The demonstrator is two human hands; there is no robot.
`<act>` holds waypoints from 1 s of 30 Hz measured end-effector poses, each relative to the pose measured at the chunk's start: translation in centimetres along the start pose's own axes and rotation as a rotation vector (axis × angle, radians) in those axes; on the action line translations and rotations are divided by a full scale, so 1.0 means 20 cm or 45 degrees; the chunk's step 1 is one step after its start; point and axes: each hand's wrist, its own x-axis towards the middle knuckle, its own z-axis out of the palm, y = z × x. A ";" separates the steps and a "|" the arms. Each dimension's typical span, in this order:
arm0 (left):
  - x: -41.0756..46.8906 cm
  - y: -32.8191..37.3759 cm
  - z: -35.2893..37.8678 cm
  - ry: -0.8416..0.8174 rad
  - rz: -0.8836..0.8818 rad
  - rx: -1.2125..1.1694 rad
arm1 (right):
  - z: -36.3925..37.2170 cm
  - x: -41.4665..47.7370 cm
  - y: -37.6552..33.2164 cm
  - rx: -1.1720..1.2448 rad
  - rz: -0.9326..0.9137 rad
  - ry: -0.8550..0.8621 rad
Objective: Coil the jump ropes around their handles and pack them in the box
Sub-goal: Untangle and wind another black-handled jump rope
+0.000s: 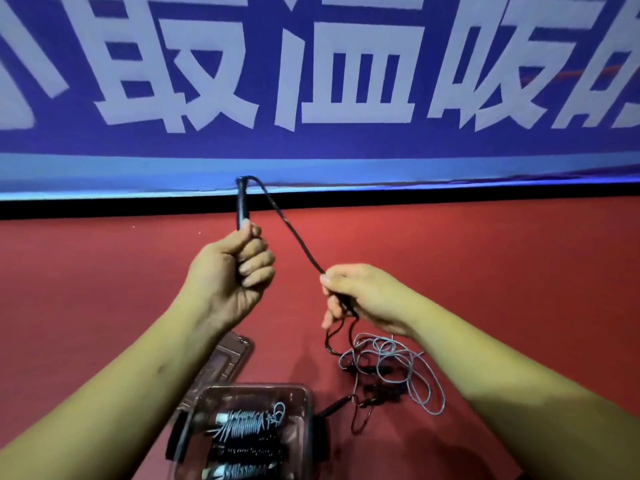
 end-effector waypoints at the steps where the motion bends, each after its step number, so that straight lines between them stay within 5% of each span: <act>1: 0.02 0.07 -0.05 0.024 0.054 -0.107 | 0.01 0.03 0.02 -0.233 0.034 -0.037; 3: 0.03 0.16 -0.10 0.098 0.117 -0.234 | 0.00 0.04 0.05 -0.581 0.050 0.007; 6: 0.02 0.20 -0.12 0.225 0.145 -0.098 | 0.06 0.06 0.05 -0.575 0.019 0.116; 10: -0.03 0.08 -0.04 0.105 0.158 0.913 | 0.20 0.02 -0.04 -0.624 -0.185 0.000; 14: -0.06 -0.02 -0.08 -0.118 0.044 1.678 | 0.21 -0.01 -0.14 -0.252 -0.299 0.140; 17: -0.09 -0.04 -0.07 -0.183 -0.055 1.470 | 0.15 -0.01 -0.14 -0.139 -0.220 0.122; 21: -0.03 0.01 0.00 0.131 0.176 0.704 | 0.07 0.03 -0.02 -0.289 0.014 0.017; 24: 0.02 0.10 -0.06 0.399 0.340 0.548 | 0.02 0.05 0.09 -0.455 0.143 -0.050; 27: 0.04 0.14 -0.17 0.581 0.351 1.244 | 0.01 0.04 0.09 -0.562 0.026 -0.008; 30: 0.02 0.12 -0.19 0.545 0.329 2.008 | 0.05 0.02 -0.01 -0.542 -0.159 0.072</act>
